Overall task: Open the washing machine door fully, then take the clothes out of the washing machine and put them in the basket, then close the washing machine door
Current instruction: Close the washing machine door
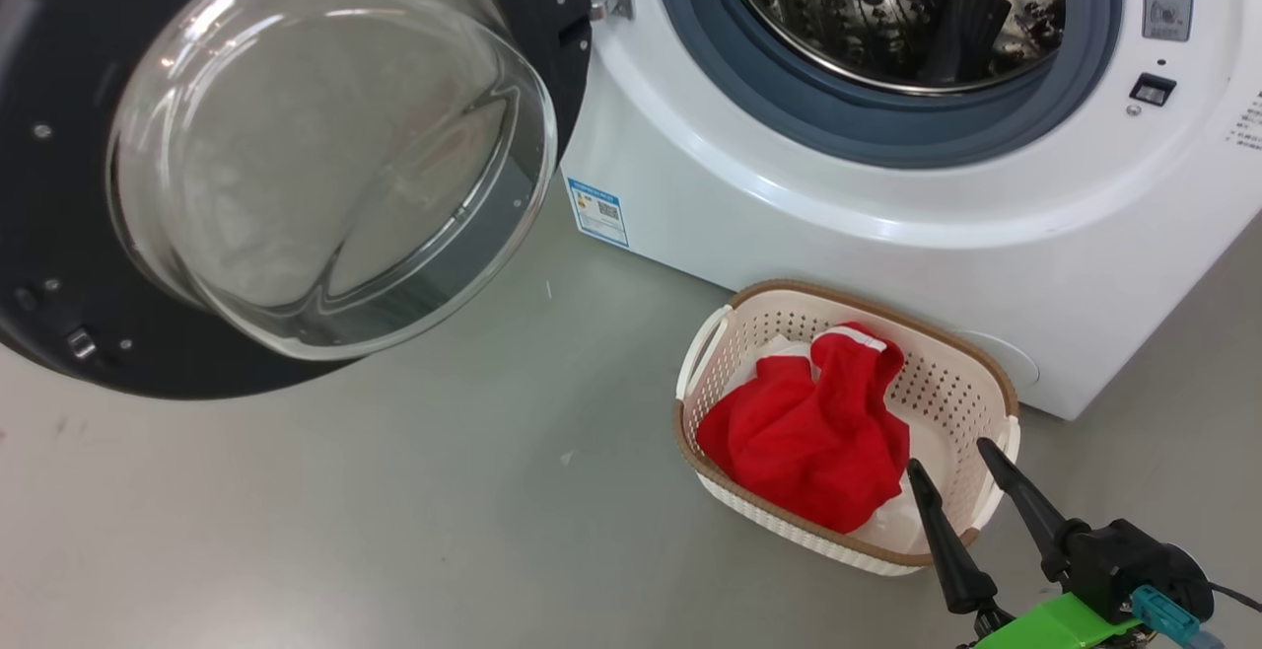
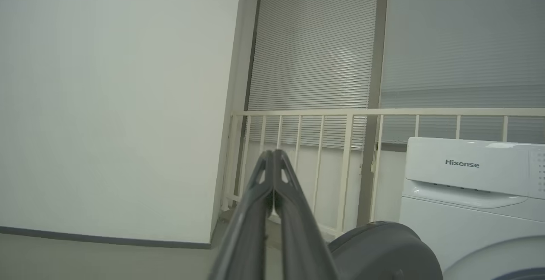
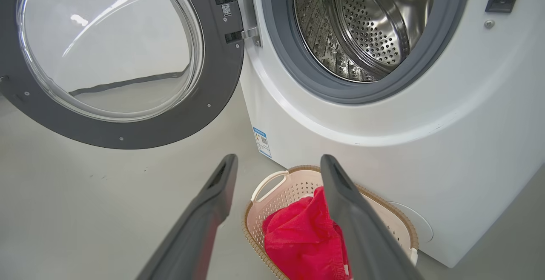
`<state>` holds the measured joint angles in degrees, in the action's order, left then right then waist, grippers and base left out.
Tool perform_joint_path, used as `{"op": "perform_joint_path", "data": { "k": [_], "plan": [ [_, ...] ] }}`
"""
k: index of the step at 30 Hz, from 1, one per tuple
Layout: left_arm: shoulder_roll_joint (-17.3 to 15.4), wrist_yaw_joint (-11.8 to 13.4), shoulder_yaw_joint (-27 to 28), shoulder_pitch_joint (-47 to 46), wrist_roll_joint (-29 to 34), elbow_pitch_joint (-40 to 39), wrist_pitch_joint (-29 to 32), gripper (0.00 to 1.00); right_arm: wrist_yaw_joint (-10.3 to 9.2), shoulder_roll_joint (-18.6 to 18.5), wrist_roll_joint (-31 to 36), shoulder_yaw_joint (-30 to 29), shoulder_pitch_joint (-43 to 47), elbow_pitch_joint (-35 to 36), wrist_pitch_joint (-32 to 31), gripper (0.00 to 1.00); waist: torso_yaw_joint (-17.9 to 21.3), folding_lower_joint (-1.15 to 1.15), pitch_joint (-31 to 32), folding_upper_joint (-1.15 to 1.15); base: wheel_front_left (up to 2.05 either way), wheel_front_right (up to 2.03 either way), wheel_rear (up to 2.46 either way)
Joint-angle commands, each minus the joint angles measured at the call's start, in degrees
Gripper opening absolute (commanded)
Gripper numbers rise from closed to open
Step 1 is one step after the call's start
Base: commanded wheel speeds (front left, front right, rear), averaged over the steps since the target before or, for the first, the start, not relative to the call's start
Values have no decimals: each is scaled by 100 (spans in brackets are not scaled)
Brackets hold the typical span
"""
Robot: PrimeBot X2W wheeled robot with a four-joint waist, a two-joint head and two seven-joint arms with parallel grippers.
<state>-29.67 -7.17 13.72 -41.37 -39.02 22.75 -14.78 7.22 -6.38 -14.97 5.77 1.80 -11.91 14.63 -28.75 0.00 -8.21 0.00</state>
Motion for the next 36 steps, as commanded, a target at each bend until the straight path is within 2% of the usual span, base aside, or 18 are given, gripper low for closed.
{"op": "perform_joint_path", "data": {
  "k": [1, 7, 14, 19, 25, 36],
  "plan": [
    [-518, -31, 31, -338, -273, 348, 10, 0, 26, -43, 43, 121, -102, 145, 37, 100, 60, 0, -109, 0, 0, 0, 0],
    [-1004, -31, -300, -1129, -1480, 2083, 753, 0, 26, -84, 99, 188, -228, 134, 37, 100, 171, 0, -350, 0, 0, 0, 0],
    [-1312, -31, -648, -1468, -2468, 2973, 1957, 0, 26, -131, 168, 243, -342, 126, 37, 100, 282, 0, -640, 0, 0, 0, 0],
    [-1398, -31, -978, -1420, -2856, 3089, 2809, 0, 26, -147, 205, 296, -408, 108, 37, 100, 311, 0, -809, 0, 0, 0, 0],
    [-1449, -32, -1199, -1333, -3187, 3083, 3251, 0, 26, -127, 238, 336, -474, 95, 37, 100, 336, 0, -907, 0, 0, 0, 0],
    [-1536, -32, -1519, -1258, -3567, 2899, 3659, 0, 26, -115, 232, 322, -543, 100, 37, 100, 360, 0, -945, 0, 0, 0, 0]
  ]
}}
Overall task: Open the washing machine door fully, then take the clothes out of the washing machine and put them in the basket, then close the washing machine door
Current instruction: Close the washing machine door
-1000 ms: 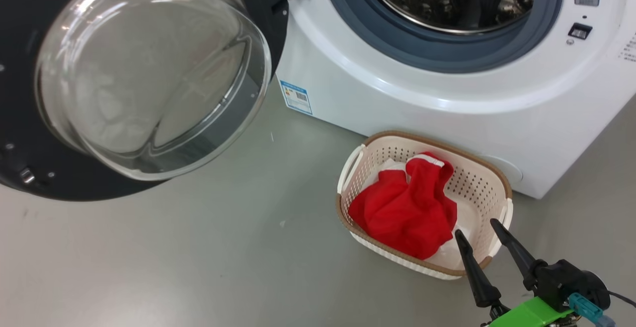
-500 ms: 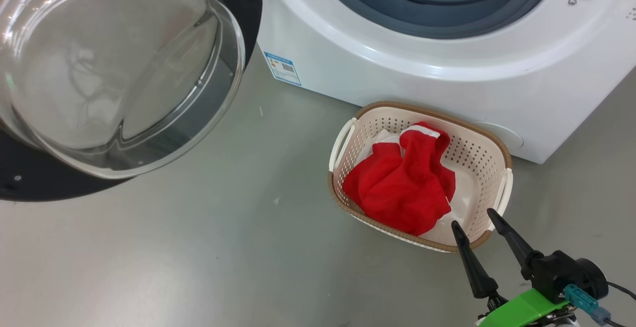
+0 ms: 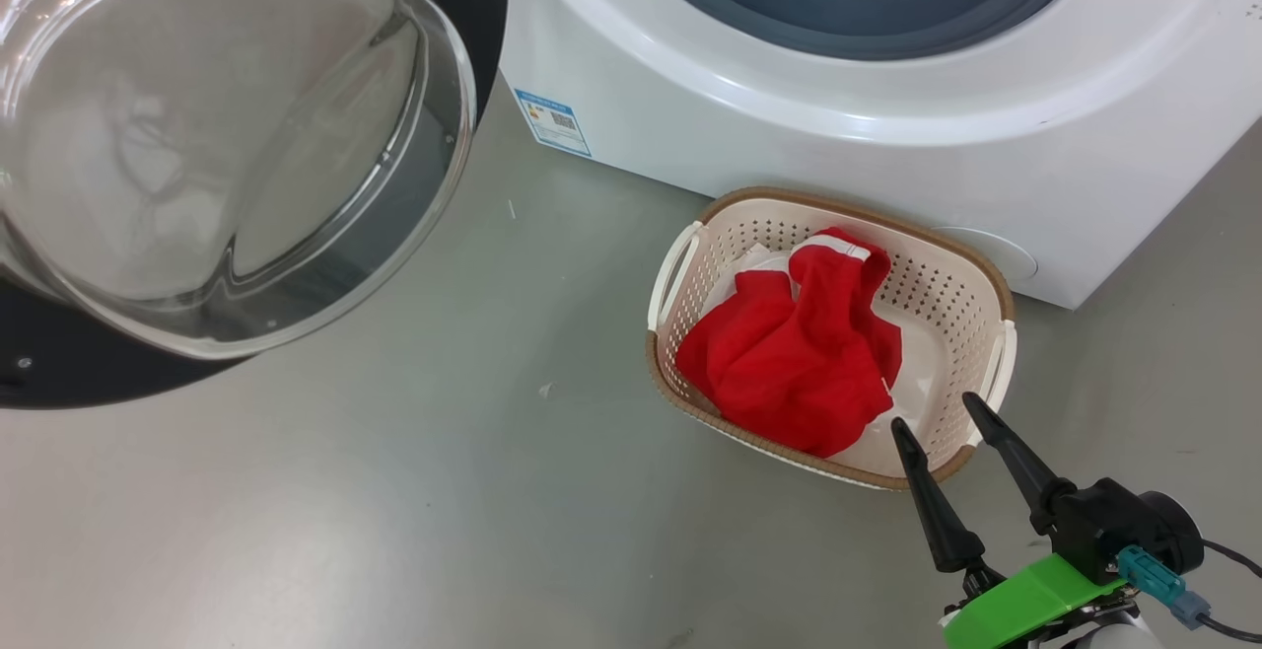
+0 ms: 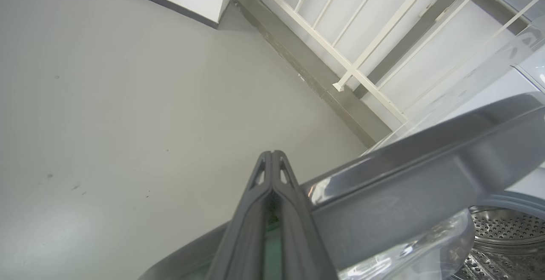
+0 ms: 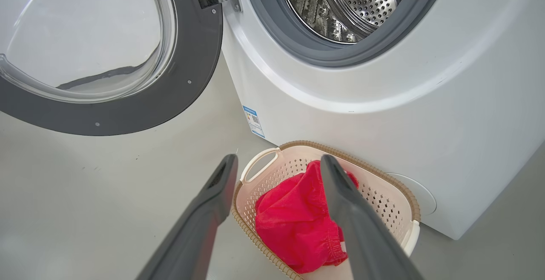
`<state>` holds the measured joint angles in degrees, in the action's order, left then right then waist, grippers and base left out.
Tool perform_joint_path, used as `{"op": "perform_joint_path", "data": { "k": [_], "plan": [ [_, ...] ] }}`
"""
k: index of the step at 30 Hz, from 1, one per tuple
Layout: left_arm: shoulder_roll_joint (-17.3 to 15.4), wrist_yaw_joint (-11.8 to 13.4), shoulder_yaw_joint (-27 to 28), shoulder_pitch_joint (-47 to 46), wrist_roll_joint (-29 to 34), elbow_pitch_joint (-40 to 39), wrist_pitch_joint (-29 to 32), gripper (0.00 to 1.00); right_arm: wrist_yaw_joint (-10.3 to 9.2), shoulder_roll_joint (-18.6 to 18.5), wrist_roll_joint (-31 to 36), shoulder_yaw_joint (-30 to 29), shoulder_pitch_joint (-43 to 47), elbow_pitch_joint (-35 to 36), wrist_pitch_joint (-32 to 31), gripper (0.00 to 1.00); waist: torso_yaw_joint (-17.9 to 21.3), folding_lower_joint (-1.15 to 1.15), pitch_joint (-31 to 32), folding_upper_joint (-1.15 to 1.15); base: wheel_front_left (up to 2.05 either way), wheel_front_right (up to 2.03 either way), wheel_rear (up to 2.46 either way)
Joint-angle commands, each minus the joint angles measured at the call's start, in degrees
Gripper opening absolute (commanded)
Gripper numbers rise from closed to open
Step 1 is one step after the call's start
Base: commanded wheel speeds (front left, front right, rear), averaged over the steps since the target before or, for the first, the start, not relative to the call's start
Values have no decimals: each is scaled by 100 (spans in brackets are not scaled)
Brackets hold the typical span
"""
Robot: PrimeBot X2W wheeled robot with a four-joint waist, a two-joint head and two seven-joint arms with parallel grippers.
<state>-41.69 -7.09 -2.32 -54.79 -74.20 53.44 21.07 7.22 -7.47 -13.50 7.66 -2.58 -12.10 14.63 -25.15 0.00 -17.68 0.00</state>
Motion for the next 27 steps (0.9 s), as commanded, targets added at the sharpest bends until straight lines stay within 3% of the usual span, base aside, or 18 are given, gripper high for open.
{"op": "perform_joint_path", "data": {
  "k": [1, 19, 27],
  "plan": [
    [-343, -39, 46, 103, -77, -205, 108, 0, 26, -1, 87, 130, -107, 117, 37, 100, -1, 0, 11, 0, 0, 0, 0],
    [-507, -39, -571, 895, -856, -1672, 933, 0, 26, 83, 26, 10, 80, 130, 37, 100, -58, 0, 439, 0, 0, 0, 0],
    [-705, -39, -843, 1249, -1036, -2525, 1014, 0, 26, 104, -22, -95, 247, 192, 37, 100, -58, 0, 648, 0, 0, 0, 0]
  ]
}}
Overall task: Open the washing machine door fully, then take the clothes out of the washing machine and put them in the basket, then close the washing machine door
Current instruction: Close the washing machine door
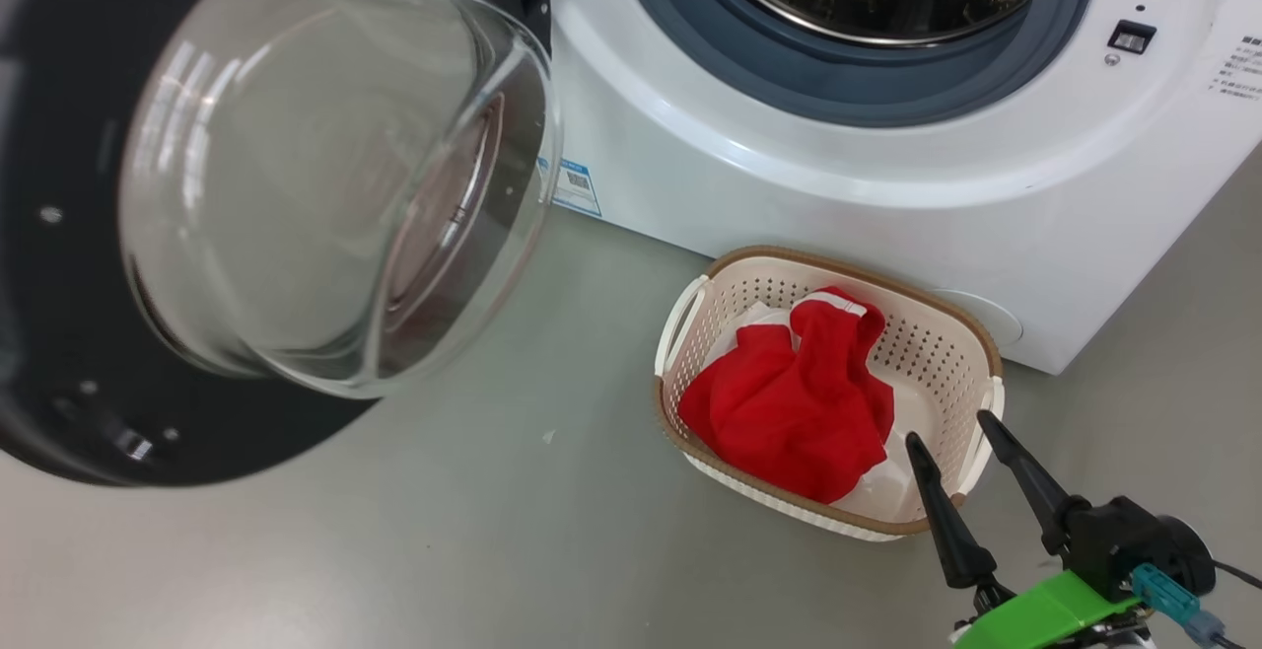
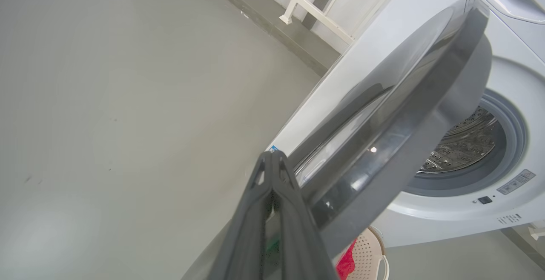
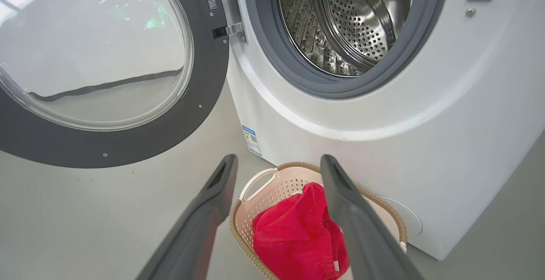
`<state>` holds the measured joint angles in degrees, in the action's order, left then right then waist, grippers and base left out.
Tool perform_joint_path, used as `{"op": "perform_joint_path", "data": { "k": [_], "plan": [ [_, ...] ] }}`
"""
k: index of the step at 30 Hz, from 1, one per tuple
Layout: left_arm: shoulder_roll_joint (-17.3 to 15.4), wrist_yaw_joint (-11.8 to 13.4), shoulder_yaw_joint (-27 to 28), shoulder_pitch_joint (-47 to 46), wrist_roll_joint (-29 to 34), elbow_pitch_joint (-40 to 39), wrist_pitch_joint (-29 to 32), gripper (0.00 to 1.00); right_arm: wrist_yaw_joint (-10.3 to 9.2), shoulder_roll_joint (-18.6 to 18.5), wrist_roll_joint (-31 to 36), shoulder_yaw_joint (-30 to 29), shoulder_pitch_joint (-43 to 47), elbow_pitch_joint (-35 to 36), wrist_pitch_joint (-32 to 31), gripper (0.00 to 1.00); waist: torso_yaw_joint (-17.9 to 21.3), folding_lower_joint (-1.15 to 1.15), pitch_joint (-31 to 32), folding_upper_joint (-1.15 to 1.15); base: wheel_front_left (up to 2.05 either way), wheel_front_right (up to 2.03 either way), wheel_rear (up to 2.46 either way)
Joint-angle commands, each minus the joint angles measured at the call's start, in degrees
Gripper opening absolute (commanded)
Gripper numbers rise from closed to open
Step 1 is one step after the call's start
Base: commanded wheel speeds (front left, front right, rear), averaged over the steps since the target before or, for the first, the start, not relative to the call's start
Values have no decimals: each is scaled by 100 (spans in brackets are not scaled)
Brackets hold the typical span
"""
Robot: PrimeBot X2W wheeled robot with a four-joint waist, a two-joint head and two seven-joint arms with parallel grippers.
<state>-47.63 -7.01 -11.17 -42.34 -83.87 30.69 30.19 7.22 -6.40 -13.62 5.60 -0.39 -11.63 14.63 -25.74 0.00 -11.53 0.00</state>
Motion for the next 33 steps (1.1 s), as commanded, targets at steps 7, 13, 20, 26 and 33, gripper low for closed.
{"op": "perform_joint_path", "data": {
  "k": [7, 13, 20, 26, 33],
  "plan": [
    [-162, -47, -199, 261, -256, -1020, 169, 0, 26, 23, -25, -38, 212, 221, 37, 100, 9, 0, 167, 0, 0, 0, 0],
    [-186, -47, -314, 362, -367, -1517, 173, 0, 26, 31, -25, -116, 263, 269, 37, 100, 56, 0, 225, 0, 0, 0, 0],
    [-62, -47, -508, 433, -449, -2211, 132, 0, 26, 56, -25, -166, 294, 293, 37, 100, 140, 0, 272, 0, 0, 0, 0],
    [246, -47, -699, 449, -482, -2689, -60, 0, 26, 76, -28, -176, 289, 293, 37, 100, 193, 0, 287, 0, 0, 0, 0],
    [483, -47, -910, 475, -368, -2895, -385, 0, 26, 90, -29, -183, 318, 308, 37, 100, 229, 0, 335, 0, 0, 0, 0]
  ]
}}
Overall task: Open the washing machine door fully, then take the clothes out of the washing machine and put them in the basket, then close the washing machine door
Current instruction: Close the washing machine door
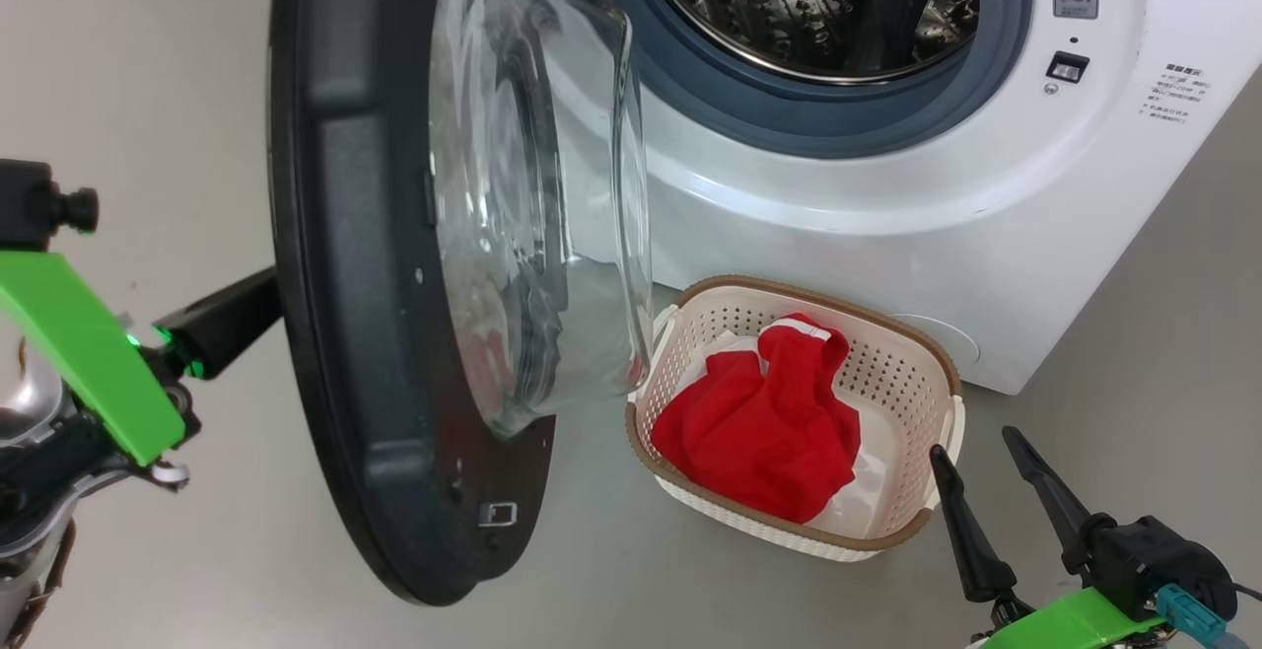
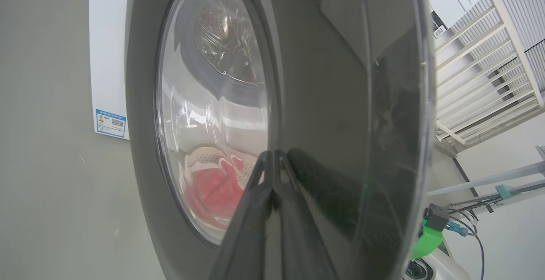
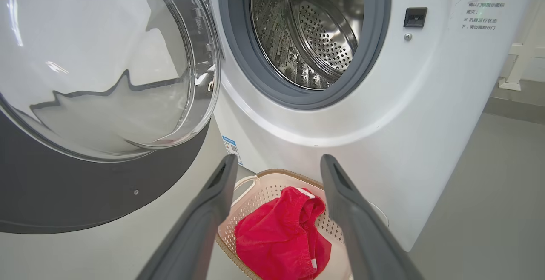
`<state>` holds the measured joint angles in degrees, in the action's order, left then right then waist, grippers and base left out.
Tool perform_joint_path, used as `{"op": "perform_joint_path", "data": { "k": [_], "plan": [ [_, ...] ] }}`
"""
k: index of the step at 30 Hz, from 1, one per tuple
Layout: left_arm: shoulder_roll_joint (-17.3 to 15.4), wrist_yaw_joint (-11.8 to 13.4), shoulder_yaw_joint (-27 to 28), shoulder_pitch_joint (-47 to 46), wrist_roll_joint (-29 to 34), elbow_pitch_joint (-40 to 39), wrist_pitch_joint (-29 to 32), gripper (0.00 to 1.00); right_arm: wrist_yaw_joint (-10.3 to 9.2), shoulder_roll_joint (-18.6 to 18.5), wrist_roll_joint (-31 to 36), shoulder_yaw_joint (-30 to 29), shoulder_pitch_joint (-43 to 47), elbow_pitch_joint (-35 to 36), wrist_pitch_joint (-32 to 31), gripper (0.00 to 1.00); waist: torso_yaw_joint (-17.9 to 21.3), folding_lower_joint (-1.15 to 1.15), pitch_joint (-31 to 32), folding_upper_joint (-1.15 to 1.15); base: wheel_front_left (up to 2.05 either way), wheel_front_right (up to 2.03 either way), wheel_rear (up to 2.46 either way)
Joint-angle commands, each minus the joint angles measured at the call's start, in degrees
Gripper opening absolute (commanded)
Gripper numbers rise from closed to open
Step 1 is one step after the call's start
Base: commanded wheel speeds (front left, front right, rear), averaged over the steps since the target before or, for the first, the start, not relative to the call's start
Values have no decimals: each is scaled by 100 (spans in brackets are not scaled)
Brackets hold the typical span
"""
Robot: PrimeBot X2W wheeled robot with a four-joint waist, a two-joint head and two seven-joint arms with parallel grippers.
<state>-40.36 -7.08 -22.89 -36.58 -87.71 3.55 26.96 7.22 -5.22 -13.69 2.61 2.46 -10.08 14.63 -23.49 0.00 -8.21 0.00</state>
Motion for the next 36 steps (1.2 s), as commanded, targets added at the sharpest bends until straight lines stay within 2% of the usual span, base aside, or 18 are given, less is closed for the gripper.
{"op": "perform_joint_path", "data": {
  "k": [1, 9, 15, 16, 17, 19, 20, 21, 22, 23, 24, 36],
  "plan": [
    [-240, -41, 260, -93, 36, -172, -129, 0, 26, -26, -21, 113, 34, 155, 37, 100, 6, 0, 9, 0, 0, 0, 0],
    [-332, -41, 163, 126, 248, 35, -666, 0, 26, -15, -25, 109, 70, 171, 37, 100, -17, 0, 48, 0, 0, 0, 0],
    [-368, -41, 35, 421, 611, 364, -1459, 2, 26, -8, -40, 217, 24, 142, 37, 100, -65, 0, 130, 0, 0, 0, 0],
    [-372, -41, 1, 485, 643, 423, -1575, 10, 26, -8, -44, 235, 16, 142, 37, 100, -79, 0, 148, 0, 0, 0, 0],
    [-371, -41, -35, 545, 666, 477, -1684, 25, 26, -11, -47, 254, 10, 141, 37, 100, -91, 0, 167, 0, 0, 0, 0],
    [-359, -41, -112, 681, 682, 565, -1900, 48, 26, -18, -59, 293, -4, 146, 37, 100, -114, 0, 209, 0, 0, 0, 0],
    [-352, -41, -141, 757, 687, 627, -2017, 69, 26, -20, -66, 314, -6, 149, 37, 100, -122, 0, 228, 0, 0, 0, 0],
    [-337, -41, -163, 821, 669, 681, -2124, 85, 26, -23, -74, 334, -13, 152, 37, 100, -128, 0, 241, 0, 0, 0, 0],
    [-315, -41, -185, 883, 653, 733, -2233, 96, 26, -28, -84, 353, -18, 150, 37, 100, -138, 0, 259, 0, 0, 0, 0],
    [-315, -41, -185, 883, 653, 733, -2233, 96, 26, -28, -84, 353, -18, 150, 37, 100, -138, 0, 259, 0, 0, 0, 0],
    [-296, -41, -220, 949, 655, 783, -2338, 100, 26, -31, -94, 370, -22, 146, 37, 100, -149, 0, 282, 0, 0, 0, 0],
    [-64, -41, -623, 1607, 928, 1556, -3792, 100, 26, -51, -149, 533, -79, 182, 37, 100, -247, 0, 396, 0, 0, 0, 0]
  ]
}}
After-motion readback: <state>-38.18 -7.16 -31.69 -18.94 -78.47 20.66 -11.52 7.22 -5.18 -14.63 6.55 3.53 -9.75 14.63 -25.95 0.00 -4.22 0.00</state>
